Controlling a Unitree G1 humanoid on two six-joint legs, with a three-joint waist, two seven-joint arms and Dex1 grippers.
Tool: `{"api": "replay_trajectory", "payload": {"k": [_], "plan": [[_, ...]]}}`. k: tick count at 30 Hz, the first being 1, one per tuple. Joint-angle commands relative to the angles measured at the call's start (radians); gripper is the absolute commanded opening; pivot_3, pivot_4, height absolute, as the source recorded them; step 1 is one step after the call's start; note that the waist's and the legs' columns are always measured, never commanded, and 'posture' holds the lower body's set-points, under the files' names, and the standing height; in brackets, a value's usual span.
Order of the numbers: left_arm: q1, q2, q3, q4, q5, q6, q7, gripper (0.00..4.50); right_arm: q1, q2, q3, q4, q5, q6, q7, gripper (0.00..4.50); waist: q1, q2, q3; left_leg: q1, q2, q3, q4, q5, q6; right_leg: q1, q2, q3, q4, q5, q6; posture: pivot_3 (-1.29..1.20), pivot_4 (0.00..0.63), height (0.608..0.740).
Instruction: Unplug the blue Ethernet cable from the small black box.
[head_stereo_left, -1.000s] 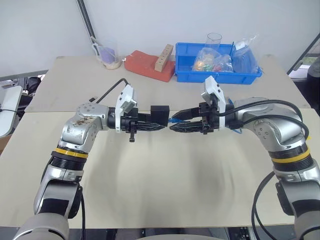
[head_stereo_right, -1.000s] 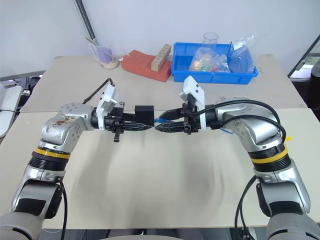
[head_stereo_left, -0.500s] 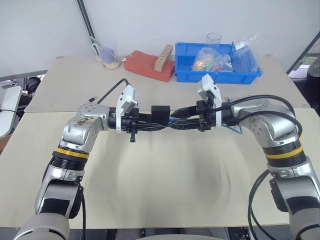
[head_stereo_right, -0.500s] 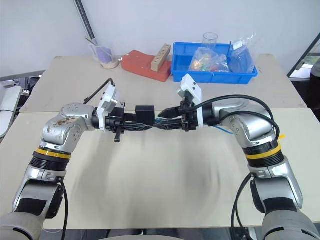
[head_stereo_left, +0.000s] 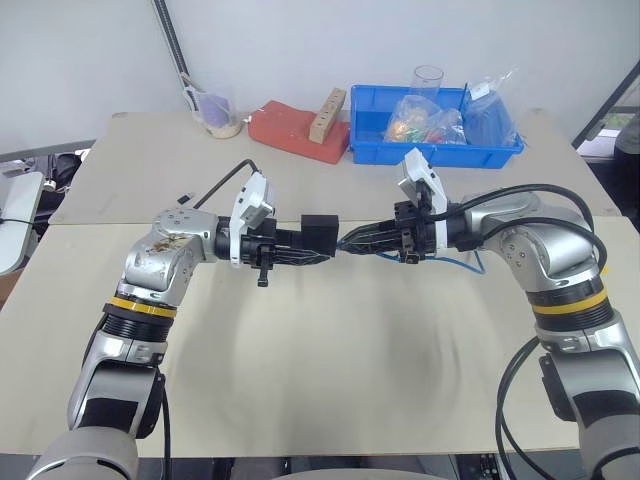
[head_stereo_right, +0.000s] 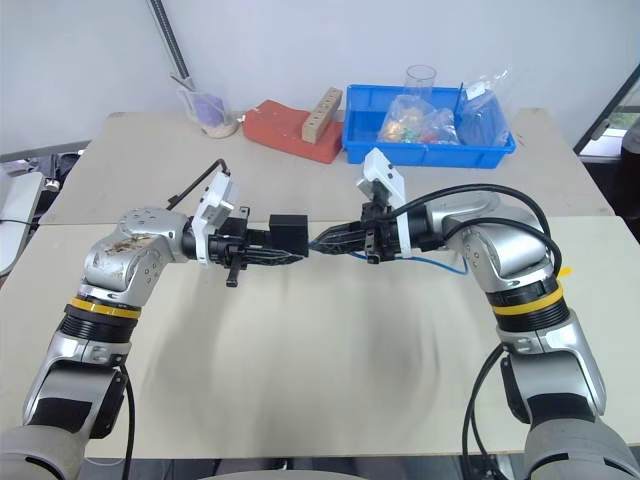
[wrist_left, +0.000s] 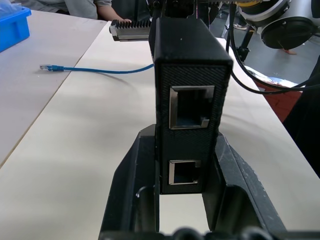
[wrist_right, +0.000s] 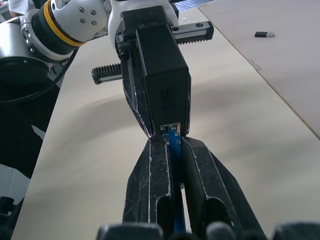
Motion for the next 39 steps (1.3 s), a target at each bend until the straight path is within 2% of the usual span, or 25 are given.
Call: {"api": "replay_trajectory", "payload": {"k": [1,4,12,20,28,39], "plan": [[-0.008,-0.001,0.005,-0.028,0.002,-0.022,-0.005,0.58,-0.035,-0.009,-0.015,-0.028,-0.011,-0.013,0.014,0.03,0.000,0.000,0.000,0.000,0.000,0.000,0.000,0.000,0.000,0.000,0.000,0.000,0.000,0.000,0.000,0.00,0.150,0.740],[-0.006,0.000,0.006,-0.031,0.001,-0.020,-0.002,0.58,-0.023,-0.024,-0.006,-0.032,-0.038,-0.038,0.023,0.03,0.000,0.000,0.000,0.000,0.000,0.000,0.000,0.000,0.000,0.000,0.000,0.000,0.000,0.000,0.000,0.00,0.150,0.740],[0.033,0.041,0.034,-0.067,-0.019,0.000,0.010,0.58,0.111,-0.172,-0.038,-0.017,-0.081,-0.095,0.080,0.03,0.004,0.000,0.000,-0.001,0.000,0.000,0.000,0.000,0.000,0.000,0.000,0.000,-0.001,0.000,0.000,0.00,0.150,0.740],[0.063,0.053,0.036,-0.080,-0.023,-0.009,0.035,0.58,0.144,-0.145,-0.022,0.056,-0.107,-0.133,0.023,0.03,-0.002,0.000,0.001,0.000,0.000,0.000,0.000,0.000,0.000,0.000,0.001,0.000,-0.001,0.000,0.000,0.00,0.150,0.740],[0.062,0.051,0.027,-0.091,-0.024,-0.009,0.039,0.58,0.099,-0.127,-0.033,0.001,-0.033,-0.068,0.030,0.03,0.000,0.000,0.001,0.000,0.000,0.000,0.000,0.000,0.000,0.000,0.000,0.000,-0.001,0.000,0.000,0.00,0.150,0.740],[0.056,0.024,0.006,-0.091,-0.016,-0.031,0.047,0.58,0.033,-0.061,-0.042,-0.119,0.041,0.055,-0.042,0.03,-0.002,0.001,0.001,0.000,0.000,-0.001,0.000,0.000,0.000,0.000,0.000,0.000,-0.001,0.000,0.000,0.00,0.150,0.740]]}}
